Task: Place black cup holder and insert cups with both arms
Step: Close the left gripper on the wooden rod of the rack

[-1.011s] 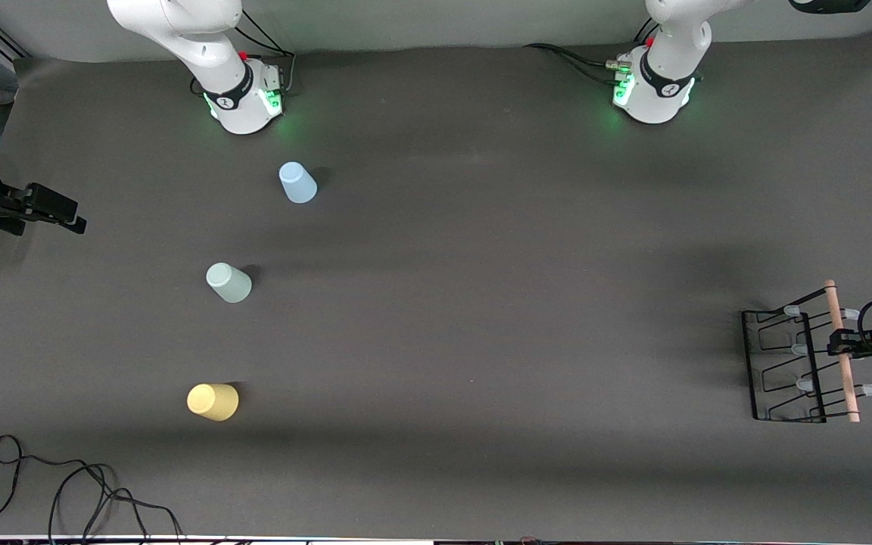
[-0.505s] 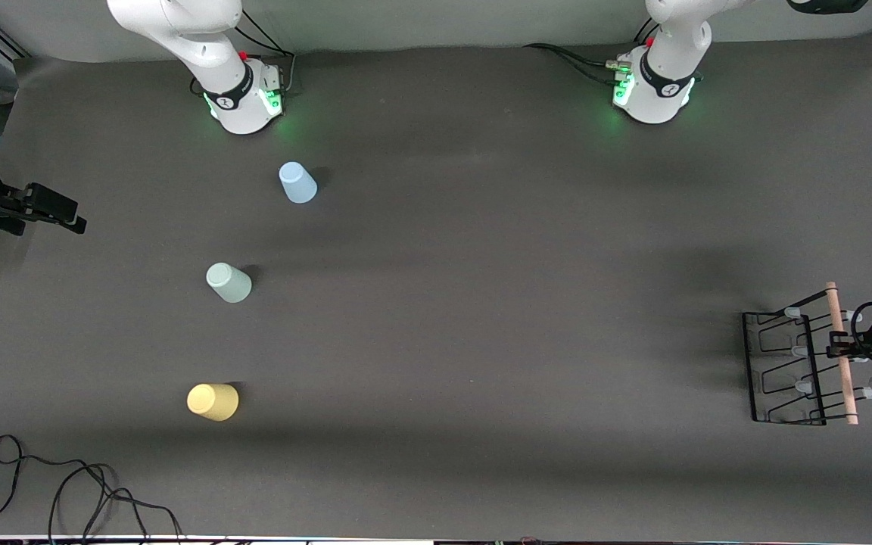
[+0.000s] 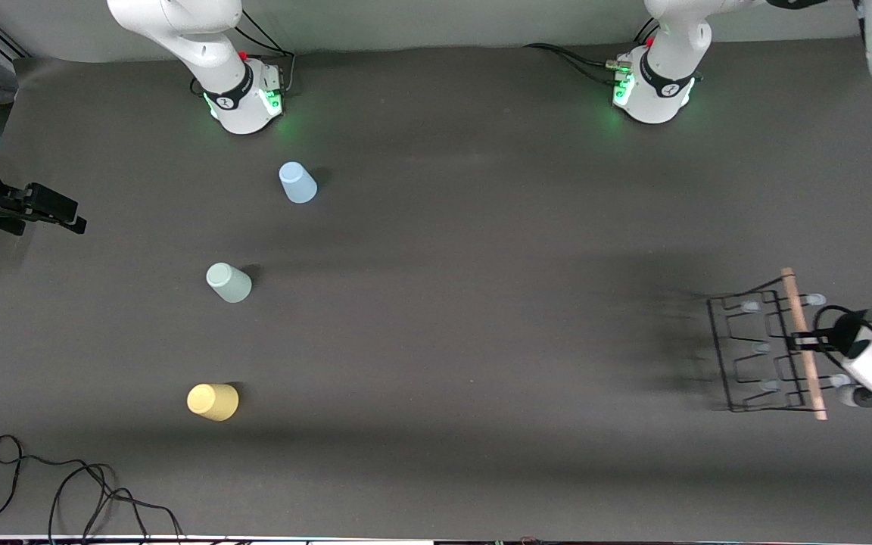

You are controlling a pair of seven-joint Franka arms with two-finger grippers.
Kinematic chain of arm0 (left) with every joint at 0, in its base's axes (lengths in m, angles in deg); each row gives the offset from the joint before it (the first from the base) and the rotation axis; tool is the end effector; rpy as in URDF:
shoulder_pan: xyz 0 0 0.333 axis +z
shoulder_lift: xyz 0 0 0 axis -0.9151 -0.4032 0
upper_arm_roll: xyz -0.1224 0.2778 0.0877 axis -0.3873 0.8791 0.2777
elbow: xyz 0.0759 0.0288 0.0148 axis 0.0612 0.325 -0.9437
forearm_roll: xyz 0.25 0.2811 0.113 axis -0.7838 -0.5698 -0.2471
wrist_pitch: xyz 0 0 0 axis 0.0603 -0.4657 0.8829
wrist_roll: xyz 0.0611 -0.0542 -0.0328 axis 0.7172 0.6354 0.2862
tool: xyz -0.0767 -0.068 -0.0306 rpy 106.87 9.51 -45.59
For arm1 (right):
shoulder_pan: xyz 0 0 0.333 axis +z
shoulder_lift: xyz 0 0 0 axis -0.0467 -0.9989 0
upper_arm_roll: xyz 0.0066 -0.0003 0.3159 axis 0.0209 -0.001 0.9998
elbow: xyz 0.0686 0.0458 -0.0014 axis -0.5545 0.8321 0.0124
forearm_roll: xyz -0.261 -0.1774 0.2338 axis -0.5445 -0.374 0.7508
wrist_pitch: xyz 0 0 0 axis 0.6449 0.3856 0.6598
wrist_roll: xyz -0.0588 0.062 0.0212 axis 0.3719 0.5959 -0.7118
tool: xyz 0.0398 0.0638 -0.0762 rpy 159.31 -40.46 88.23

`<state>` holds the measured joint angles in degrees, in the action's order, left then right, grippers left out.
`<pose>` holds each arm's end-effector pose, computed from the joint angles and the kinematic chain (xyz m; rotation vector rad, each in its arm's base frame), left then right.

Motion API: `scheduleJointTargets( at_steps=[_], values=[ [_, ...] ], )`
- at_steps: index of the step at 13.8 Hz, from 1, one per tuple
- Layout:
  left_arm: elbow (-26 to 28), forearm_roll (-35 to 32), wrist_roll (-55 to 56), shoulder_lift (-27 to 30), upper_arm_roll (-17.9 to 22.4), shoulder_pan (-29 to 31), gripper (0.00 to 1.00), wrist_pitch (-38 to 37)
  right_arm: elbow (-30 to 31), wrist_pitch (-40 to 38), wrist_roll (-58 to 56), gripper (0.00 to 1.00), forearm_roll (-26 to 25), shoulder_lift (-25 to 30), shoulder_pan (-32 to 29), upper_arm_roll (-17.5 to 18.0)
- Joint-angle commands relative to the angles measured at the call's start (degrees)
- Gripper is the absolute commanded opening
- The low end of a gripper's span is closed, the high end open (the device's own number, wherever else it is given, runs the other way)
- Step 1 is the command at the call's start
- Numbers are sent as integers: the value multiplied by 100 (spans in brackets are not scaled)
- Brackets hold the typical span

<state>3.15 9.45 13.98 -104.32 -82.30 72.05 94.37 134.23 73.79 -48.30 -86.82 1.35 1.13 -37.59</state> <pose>0.6928 0.0432 0.4045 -3.1322 -0.1006 0.2177 0.5524 -0.0238 0.6102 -3.1129 0.0527 0.0441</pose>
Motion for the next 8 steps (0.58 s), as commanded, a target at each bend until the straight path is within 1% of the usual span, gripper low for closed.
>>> scheduleJointTargets(
  at_steps=[1,2,4,5,7,8],
  values=[
    [-39,2,798,275,71,-519,0,-463,0,25,112,100,74,64,58,-36],
    [-56,37,1140,311,62,-712,0,-473,0,25,103,100,83,64,58,-36],
    [-257,457,1948,329,-51,-1073,0,-482,9,25,103,100,74,64,58,-36],
    [-354,564,2126,303,-104,-1266,0,-517,0,33,103,100,74,64,58,-36],
    [-276,556,2259,346,-140,-1749,0,-561,9,34,103,100,74,55,58,-36],
    [-311,591,2555,346,-140,-1960,0,-509,0,42,103,100,74,55,58,-36]
  ],
)
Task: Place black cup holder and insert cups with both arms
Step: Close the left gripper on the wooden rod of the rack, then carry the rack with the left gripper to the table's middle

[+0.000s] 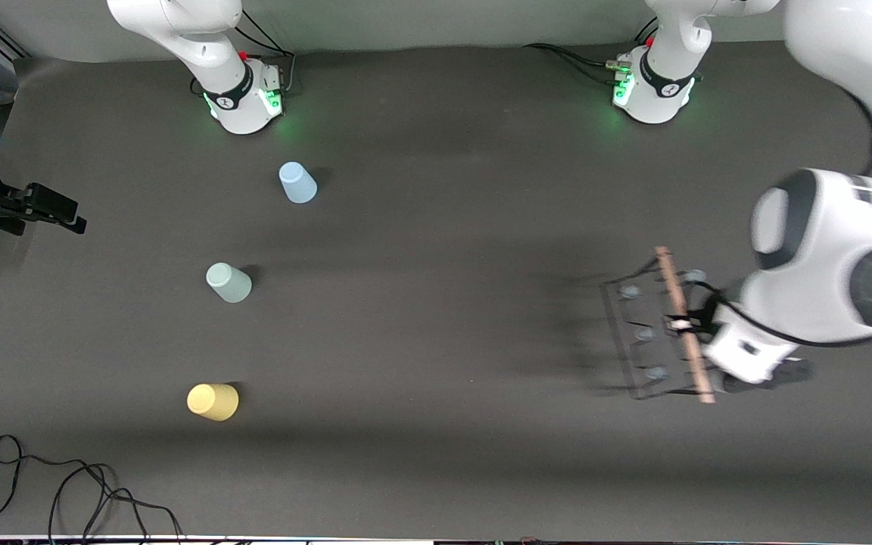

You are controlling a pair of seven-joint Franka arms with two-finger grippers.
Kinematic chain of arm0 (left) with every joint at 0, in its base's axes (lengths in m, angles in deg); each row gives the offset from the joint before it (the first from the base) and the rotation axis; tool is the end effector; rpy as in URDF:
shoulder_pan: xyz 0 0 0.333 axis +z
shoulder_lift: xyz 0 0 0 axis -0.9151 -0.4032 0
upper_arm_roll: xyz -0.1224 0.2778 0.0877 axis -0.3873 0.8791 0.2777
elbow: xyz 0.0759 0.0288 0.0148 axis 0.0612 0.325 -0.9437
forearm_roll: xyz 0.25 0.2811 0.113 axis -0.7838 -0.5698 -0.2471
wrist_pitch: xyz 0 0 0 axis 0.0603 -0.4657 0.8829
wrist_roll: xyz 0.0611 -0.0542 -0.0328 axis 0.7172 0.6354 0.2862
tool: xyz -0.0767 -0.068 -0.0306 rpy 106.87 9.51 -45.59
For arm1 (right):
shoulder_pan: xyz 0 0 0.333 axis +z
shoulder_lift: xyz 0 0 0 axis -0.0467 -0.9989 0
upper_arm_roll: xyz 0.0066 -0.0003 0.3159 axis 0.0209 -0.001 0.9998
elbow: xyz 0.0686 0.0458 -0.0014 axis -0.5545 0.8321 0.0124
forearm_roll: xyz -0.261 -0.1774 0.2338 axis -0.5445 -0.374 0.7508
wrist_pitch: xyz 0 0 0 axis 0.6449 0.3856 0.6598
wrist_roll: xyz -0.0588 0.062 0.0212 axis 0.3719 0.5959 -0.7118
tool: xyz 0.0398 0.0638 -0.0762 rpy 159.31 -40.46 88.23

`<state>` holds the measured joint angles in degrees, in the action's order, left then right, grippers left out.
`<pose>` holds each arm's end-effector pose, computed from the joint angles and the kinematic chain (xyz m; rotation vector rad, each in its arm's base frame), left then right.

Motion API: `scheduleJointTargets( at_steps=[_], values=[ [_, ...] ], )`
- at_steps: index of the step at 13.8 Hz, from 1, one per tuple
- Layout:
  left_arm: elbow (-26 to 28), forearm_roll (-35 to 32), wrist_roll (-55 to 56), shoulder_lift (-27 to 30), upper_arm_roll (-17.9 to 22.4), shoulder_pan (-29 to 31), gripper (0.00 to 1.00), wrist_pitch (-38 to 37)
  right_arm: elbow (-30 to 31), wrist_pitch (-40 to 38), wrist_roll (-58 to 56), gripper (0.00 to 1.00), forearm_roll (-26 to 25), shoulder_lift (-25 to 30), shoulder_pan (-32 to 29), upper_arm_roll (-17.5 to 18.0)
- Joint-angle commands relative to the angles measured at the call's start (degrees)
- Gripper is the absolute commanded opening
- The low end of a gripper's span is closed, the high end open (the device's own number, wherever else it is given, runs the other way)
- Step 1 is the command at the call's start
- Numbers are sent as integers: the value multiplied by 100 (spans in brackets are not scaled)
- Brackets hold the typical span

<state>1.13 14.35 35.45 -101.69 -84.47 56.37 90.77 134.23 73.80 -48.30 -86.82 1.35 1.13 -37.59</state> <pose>0.6654 -0.1723 0.4491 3.0718 0.2261 -0.2222 0.5524 -0.0238 0.6102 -3.1129 0.0527 0.0438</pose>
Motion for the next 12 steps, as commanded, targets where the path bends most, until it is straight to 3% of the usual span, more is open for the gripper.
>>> scheduleJointTargets(
  at_steps=[1,7,12],
  values=[
    [-109,83,743,74,68,-577,0,-87,0,41,103,100,74,55,58,-36],
    [-302,118,1730,-329,-55,-1746,0,562,-9,41,85,100,74,55,58,-36],
    [-311,118,2424,-831,-64,-2503,0,2241,-9,41,68,100,56,55,58,-36]
  ],
)
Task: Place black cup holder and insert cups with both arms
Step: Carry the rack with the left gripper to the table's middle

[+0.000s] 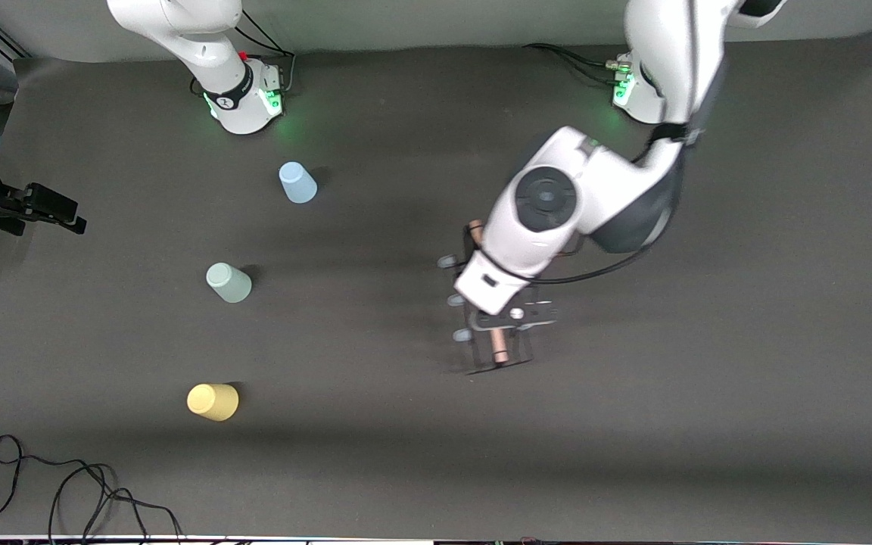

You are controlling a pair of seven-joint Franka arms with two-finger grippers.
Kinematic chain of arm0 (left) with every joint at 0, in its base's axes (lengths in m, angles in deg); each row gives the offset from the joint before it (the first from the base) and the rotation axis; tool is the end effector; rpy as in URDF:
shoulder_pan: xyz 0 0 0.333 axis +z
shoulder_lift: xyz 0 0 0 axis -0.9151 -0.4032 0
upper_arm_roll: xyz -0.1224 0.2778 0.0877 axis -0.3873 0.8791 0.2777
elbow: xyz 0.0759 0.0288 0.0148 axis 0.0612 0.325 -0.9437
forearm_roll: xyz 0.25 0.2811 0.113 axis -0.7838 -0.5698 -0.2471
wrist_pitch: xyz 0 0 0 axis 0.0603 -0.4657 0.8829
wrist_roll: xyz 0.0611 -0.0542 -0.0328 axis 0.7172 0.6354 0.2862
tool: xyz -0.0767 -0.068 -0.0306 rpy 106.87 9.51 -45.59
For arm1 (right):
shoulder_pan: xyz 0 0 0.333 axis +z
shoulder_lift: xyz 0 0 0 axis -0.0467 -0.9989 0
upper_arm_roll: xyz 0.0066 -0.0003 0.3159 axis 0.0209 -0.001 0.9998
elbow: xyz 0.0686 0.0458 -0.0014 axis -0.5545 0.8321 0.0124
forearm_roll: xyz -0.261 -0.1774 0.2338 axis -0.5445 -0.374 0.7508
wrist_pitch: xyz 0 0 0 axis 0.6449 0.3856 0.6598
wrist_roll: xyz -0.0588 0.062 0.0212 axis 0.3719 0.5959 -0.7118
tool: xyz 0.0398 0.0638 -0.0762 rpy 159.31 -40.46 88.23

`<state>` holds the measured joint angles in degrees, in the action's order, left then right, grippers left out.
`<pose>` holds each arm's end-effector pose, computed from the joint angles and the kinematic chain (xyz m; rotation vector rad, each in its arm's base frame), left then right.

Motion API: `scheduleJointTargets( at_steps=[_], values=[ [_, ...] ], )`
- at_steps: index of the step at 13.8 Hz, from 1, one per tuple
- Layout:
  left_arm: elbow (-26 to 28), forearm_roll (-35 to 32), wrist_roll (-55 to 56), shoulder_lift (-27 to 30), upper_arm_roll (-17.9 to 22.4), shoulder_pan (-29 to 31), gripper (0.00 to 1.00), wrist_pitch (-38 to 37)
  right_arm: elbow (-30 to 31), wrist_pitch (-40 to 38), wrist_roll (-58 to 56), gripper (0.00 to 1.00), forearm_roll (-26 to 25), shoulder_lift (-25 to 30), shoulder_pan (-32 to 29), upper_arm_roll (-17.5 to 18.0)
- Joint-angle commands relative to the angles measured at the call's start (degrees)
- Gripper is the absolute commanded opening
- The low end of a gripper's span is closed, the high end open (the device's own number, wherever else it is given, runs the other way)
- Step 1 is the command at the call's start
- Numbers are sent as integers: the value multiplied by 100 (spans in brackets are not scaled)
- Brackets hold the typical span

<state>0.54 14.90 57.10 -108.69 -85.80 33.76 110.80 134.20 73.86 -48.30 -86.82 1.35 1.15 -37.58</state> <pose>0.5823 -0.4518 0.3985 2.9626 0.2065 0.0119 0.5526 -0.0235 0.6106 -3.1130 0.0519 0.0414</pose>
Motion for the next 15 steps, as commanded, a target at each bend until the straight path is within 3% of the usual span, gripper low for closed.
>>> scheduleJointTargets(
  at_steps=[1,8,13,14,15],
  values=[
    [-251,64,277,-149,69,-338,0,300,-5,35,50,100,56,55,56,-36],
    [-295,37,488,-412,69,-1243,0,336,12,35,15,100,56,46,56,-36],
    [-216,-50,471,-526,69,-1280,0,888,30,44,24,100,56,38,56,-36],
    [-216,-59,418,-544,69,-1280,19,959,30,44,24,100,56,37,56,-36],
    [-208,-94,401,-588,69,-1280,62,986,30,35,6,100,56,37,56,-36]
  ],
)
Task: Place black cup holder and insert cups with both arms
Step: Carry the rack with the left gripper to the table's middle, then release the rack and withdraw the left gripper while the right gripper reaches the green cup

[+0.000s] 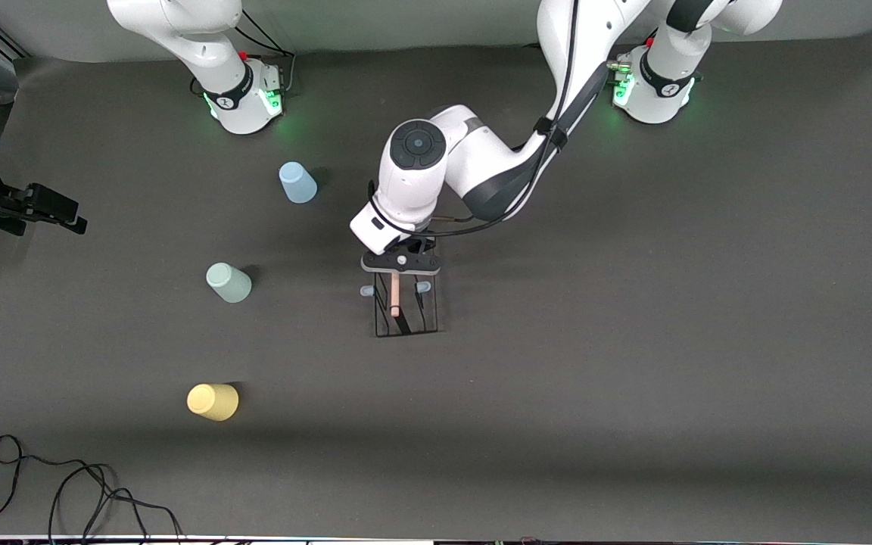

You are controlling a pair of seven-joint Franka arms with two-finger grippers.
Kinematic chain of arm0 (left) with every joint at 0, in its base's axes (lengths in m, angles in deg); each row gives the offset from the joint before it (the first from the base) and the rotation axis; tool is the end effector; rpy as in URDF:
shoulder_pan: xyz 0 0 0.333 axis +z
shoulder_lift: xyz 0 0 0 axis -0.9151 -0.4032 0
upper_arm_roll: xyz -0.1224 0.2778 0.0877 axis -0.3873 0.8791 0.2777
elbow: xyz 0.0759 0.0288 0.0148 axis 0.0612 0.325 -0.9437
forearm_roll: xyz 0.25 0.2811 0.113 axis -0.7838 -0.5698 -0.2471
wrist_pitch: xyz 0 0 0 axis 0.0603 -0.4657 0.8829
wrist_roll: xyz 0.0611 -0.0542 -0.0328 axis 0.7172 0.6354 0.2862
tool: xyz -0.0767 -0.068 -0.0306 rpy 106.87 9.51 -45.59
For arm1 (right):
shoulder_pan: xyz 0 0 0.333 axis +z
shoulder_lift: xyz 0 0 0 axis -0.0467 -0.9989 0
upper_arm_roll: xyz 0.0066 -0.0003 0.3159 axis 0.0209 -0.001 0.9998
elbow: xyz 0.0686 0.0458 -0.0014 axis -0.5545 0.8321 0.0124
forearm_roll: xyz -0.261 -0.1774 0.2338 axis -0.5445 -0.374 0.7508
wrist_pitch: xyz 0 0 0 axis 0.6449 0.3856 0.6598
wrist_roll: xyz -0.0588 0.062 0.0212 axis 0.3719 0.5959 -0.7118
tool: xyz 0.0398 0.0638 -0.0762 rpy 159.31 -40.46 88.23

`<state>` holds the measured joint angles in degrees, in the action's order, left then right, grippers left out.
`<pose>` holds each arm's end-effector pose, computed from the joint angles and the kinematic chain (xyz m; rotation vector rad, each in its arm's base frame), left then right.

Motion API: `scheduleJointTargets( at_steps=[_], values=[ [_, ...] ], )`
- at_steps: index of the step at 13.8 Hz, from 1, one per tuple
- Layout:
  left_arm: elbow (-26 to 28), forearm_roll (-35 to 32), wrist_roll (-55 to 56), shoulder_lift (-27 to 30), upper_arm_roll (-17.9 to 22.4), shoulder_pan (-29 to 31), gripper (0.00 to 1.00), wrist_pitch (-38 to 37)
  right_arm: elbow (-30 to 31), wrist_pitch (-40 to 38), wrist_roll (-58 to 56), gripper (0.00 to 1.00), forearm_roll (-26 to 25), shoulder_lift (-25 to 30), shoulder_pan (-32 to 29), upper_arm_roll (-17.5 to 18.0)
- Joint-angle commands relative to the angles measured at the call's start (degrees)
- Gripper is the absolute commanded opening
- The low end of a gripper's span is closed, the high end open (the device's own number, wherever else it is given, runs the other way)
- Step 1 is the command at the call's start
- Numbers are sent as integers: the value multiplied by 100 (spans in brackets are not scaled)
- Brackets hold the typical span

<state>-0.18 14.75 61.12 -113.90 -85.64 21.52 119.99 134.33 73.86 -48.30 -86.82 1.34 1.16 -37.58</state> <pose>0.4903 -0.5775 0.3533 2.9077 0.0192 0.0548 0.5525 -0.0234 0.6094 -3.1129 0.0517 0.0452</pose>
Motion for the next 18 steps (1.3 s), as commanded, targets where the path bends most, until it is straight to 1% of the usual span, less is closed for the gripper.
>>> scheduleJointTargets(
  at_steps=[1,2,3,5,6,7,8,10,11,12,14,15,18],
  values=[
    [-136,-193,-2,-76,53,-47,82,58,25,18,6,100,56,38,55,-37],
    [-136,-334,-2,-76,53,-56,95,67,25,18,6,100,56,38,55,-37],
    [-145,-335,-2,-67,53,-47,100,67,25,18,6,100,56,38,55,-37],
    [-198,-283,16,20,62,5,100,23,86,0,6,100,56,73,55,-37],
    [-198,-256,16,116,71,75,100,-64,261,52,6,100,56,187,81,-37],
    [-172,-256,16,256,62,215,100,-126,515,157,6,100,39,362,212,-37],
    [-172,-247,7,484,62,356,100,-414,935,376,15,100,30,625,326,-37],
    [-180,-230,-124,967,45,829,100,-1143,1953,920,15,100,-5,1318,546,-37],
    [-172,-221,-351,1196,45,1110,100,-1503,2368,1149,15,100,-5,1565,652,-37],
    [-172,-160,-614,1355,45,1392,100,-1837,2563,1291,6,100,-14,1629,679,-37],
    [-198,-11,-1194,1444,45,2068,100,-2086,2731,1641,6,100,-14,1420,670,-37],
    [-181,42,-1475,1557,45,2410,100,-2200,2889,2018,6,100,-14,1235,679,-37],
    [-154,52,-2889,1848,71,3474,100,-3191,3556,3379,-151,100,-14,664,670,-37]
  ],
)
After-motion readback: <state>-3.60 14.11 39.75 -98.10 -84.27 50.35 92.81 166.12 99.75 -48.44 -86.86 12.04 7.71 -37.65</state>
